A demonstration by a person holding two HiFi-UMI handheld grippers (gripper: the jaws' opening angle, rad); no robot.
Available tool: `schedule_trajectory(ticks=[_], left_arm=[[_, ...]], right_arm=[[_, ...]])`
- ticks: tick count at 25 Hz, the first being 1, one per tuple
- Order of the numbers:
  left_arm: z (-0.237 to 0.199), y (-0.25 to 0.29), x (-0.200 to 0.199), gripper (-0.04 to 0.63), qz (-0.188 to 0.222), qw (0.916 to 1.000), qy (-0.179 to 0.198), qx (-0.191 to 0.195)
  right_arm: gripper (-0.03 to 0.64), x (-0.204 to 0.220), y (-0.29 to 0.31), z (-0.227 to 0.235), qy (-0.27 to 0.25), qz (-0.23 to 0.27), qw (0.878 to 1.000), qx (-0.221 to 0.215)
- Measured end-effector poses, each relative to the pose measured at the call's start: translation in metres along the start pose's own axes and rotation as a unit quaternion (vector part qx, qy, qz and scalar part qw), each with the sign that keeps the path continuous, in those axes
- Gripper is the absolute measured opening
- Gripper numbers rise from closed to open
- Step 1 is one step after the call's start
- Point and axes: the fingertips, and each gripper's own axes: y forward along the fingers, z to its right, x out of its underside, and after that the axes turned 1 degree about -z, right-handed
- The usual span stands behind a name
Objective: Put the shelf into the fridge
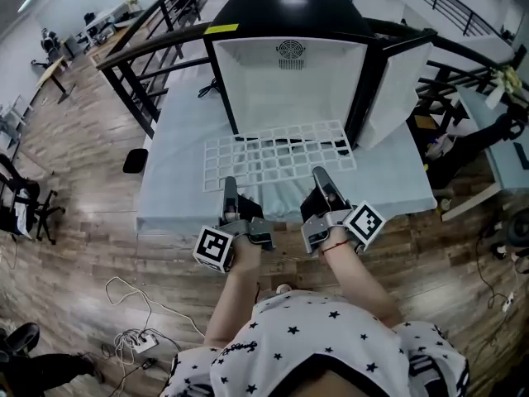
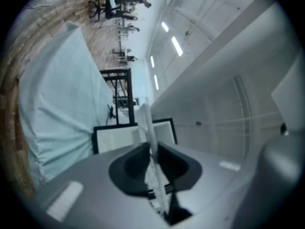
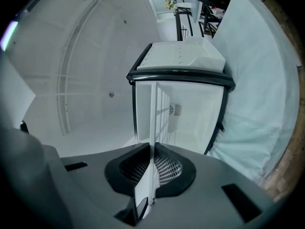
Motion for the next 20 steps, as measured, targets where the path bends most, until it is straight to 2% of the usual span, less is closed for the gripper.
schedule_trajectory(ticks=[13,20], left_arm=[[-0.015,0.064,0.019,0.052,-0.076,0.9970,-0.013,0.010],[-0.036,0.102,0.029,0.052,-0.094,0.9954,-0.017,0.006]], right_arm=[[0.025,-0.025,0.014,0.015,-0.013,0.051,0.998,0.025],[0.025,-0.043,0.040,0.032,-0.014,0.063,0.997,0.029]])
